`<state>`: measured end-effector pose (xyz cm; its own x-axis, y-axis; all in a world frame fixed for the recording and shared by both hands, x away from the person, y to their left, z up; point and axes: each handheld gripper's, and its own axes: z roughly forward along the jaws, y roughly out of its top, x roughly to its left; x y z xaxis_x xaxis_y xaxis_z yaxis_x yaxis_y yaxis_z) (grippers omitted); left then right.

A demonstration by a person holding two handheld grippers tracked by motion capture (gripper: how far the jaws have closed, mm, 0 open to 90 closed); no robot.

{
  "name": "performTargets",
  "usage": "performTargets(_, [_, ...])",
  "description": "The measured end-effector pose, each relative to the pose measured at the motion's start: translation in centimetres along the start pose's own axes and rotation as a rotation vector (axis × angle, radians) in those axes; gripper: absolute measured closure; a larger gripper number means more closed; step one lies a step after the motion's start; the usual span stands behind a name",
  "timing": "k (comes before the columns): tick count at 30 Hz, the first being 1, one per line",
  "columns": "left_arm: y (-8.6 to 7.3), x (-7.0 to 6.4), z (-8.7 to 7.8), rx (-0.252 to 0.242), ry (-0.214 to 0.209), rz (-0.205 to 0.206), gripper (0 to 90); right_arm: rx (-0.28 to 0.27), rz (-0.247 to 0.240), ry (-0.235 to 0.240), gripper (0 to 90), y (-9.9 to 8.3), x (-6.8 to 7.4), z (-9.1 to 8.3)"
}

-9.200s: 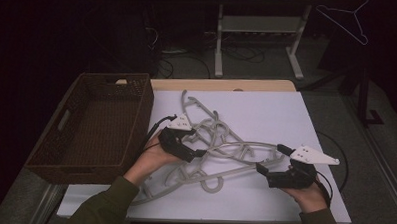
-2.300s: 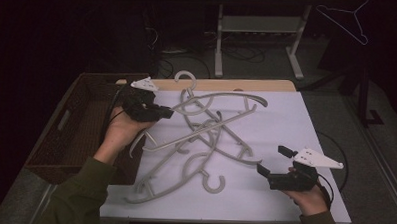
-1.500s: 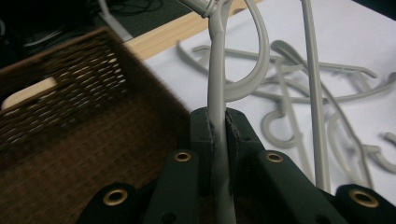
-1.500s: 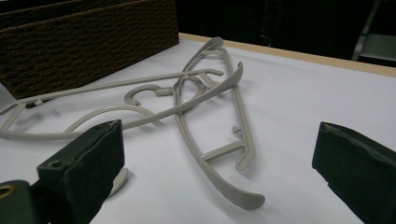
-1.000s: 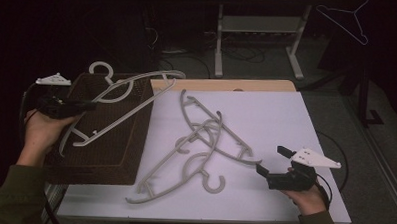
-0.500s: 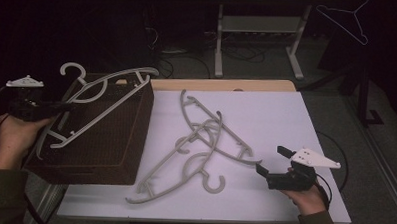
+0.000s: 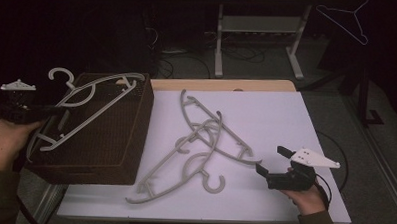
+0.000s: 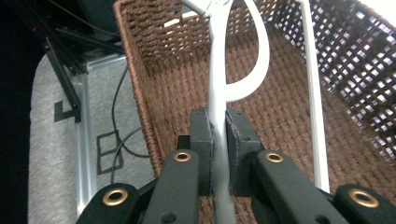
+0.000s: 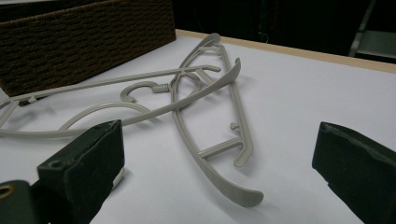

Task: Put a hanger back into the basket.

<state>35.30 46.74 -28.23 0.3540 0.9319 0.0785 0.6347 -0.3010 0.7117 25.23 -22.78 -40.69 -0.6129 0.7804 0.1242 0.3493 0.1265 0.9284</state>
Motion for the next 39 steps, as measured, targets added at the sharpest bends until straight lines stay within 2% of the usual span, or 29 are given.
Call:
performTargets(8, [-0.5,-0.5,2.0,0.053,0.017,0.022,82.9,0.001,0.0,0.0,1.9,0.0,0.0,0.0])
performTargets(18, [-0.6,-1.3,4.0,0.095,0.028,0.038,82.9,0.0,0.0,0.0,1.9,0.0,0.0,0.0])
performTargets(26, [-1.1,-1.7,5.7,0.132,0.026,0.039,82.9,0.0,0.0,0.001,1.9,0.0,0.0,-0.1])
performTargets(32, [-1.7,-1.5,6.4,0.151,0.009,0.011,82.8,-0.004,-0.003,-0.004,1.9,0.0,-0.1,-0.2])
performTargets(35, [-2.0,-1.4,6.6,0.17,0.005,0.012,82.6,-0.002,-0.004,-0.004,1.9,0.0,-0.1,-0.1])
performTargets(39, [-2.1,-1.4,6.6,0.172,-0.008,0.0,82.3,-0.001,-0.005,-0.004,1.9,0.0,-0.1,-0.1])
